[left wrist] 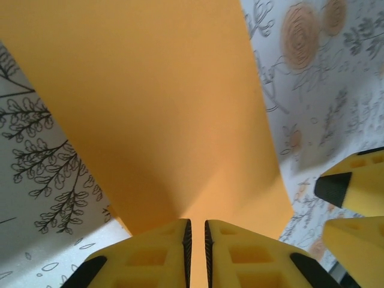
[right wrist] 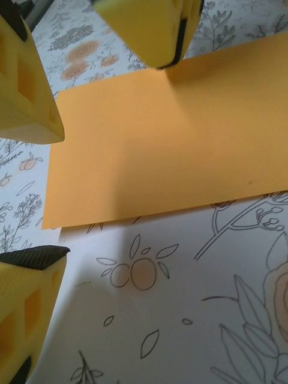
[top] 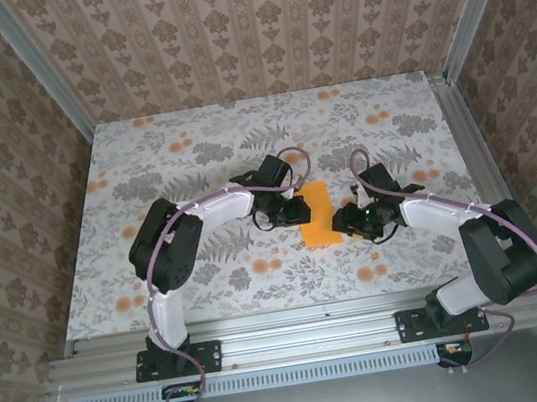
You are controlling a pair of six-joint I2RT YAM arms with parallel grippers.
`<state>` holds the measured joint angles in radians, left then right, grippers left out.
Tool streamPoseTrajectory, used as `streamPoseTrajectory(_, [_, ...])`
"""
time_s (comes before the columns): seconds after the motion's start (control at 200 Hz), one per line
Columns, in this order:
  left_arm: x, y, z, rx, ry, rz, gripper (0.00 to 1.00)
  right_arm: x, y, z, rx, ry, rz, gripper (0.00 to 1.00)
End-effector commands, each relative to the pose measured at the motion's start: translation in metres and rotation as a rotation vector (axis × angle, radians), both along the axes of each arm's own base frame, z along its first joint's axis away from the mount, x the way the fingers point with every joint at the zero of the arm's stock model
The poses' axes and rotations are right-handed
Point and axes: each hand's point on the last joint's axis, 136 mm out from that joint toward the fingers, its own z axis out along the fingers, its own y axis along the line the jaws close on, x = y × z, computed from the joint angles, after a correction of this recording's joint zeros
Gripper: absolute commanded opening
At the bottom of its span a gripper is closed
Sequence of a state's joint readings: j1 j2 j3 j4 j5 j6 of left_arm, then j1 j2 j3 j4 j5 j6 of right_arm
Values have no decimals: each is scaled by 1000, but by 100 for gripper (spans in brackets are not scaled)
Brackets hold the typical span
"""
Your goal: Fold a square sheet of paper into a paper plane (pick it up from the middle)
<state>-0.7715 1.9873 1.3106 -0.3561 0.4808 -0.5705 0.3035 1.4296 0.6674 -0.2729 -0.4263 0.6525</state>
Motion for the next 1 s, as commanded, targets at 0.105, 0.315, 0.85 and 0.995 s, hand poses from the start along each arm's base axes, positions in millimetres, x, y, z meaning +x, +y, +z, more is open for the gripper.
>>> streamPoseTrajectory(0.105, [-3, 8, -19, 71, 2, -38, 12, 5, 4, -6, 29, 19, -20, 52])
streamPoseTrajectory(0.315, [-7, 12, -30, 89, 16, -46, 10, 10, 11, -9, 60, 23, -14, 52])
streamPoseTrajectory(0.85, [-5, 23, -34, 77, 27, -27, 9, 16, 35, 10, 221, 16, -3, 47])
streamPoseTrajectory(0.995, [-3, 22, -32, 71, 22, -27, 10, 16, 36, 17, 231, 3, -8, 42])
